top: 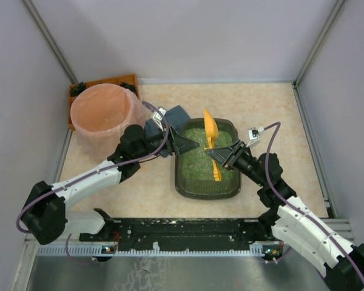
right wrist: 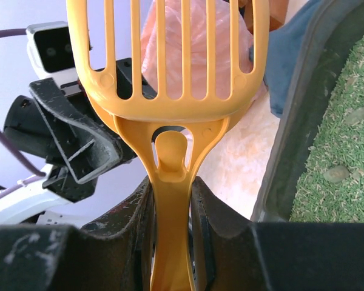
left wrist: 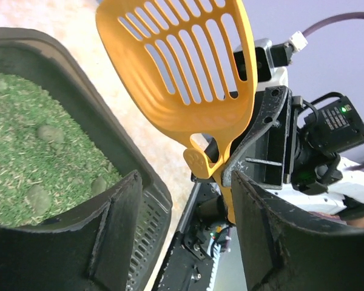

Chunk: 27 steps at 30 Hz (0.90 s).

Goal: Clean the litter box

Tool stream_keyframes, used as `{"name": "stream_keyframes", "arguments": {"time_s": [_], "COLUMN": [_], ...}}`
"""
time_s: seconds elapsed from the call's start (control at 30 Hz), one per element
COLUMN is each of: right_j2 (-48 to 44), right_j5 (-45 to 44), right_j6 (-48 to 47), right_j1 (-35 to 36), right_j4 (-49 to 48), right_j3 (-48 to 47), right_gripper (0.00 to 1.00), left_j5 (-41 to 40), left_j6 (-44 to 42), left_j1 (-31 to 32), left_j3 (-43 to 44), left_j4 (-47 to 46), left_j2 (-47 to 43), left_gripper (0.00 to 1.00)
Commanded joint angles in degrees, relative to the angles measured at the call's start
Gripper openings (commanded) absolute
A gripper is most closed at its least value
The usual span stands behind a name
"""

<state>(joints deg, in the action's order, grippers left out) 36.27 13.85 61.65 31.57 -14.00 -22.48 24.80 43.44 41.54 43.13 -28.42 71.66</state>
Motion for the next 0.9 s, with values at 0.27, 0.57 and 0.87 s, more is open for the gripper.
{"name": "stream_keyframes", "arguments": {"time_s": [0.27, 0.57, 0.87], "right_j2": [1.5, 3.0, 5.2], "right_j5": [3.2, 5.3, 6.6], "right_j6": [1.3, 2.5, 3.6], "right_j1": [-0.7, -0.7, -0.7], "right_j4": [-10.1, -14.0, -17.3], "right_j3": [-1.5, -1.5, -1.5], "right_gripper": [0.0, 0.0, 0.0], "left_j5": [7.5, 7.7, 8.9], "left_j6": [7.5, 8.9, 11.2], "left_j1": [1.1, 1.4, 2.0], "left_j3": [-0.3, 0.2, 1.7], "left_j4": [-18.3, -20.4, -24.0], "left_j2": [6.0, 8.2, 11.1], "left_gripper": [0.57, 0.48, 0.36]}}
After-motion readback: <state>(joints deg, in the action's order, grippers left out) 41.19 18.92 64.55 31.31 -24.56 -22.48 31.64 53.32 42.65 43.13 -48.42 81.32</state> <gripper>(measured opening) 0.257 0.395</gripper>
